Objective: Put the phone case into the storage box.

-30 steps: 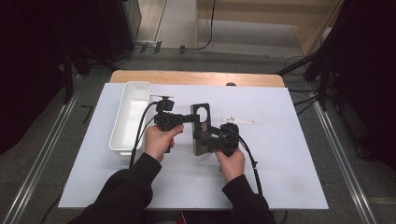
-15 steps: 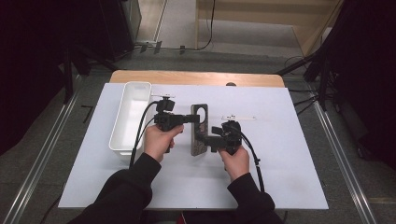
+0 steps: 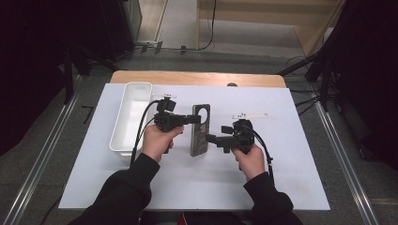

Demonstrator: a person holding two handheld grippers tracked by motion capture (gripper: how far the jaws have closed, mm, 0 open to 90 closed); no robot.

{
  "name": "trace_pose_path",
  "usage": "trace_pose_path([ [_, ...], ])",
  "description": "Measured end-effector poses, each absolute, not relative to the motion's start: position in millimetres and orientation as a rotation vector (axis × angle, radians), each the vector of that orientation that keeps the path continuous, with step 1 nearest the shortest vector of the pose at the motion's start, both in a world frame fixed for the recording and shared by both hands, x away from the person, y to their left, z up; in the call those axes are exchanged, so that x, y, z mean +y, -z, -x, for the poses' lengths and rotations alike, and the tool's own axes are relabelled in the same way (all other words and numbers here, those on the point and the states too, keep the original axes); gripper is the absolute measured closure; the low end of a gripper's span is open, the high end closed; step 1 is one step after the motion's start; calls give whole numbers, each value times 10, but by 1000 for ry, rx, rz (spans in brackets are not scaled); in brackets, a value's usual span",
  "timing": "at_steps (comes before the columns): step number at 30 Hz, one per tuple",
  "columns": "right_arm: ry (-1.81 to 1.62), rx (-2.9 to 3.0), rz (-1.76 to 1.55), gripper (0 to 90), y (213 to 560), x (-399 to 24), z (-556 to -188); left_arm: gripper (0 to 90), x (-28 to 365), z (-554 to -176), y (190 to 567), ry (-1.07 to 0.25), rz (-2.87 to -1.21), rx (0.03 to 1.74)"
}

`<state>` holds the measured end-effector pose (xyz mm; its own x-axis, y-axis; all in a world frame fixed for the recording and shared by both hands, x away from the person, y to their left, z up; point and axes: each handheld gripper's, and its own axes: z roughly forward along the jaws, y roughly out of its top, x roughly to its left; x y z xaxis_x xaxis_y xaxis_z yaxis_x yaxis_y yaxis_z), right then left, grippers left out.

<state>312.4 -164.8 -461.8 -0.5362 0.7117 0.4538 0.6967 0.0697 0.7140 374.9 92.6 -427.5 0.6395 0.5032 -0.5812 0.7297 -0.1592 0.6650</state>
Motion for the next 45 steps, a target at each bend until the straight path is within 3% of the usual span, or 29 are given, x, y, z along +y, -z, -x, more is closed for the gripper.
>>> trace_pose_path([
  [45,-1602,2343,-1294,95,4411,-1962,-3094,799,974,-3468,4136,305,-1886,687],
])
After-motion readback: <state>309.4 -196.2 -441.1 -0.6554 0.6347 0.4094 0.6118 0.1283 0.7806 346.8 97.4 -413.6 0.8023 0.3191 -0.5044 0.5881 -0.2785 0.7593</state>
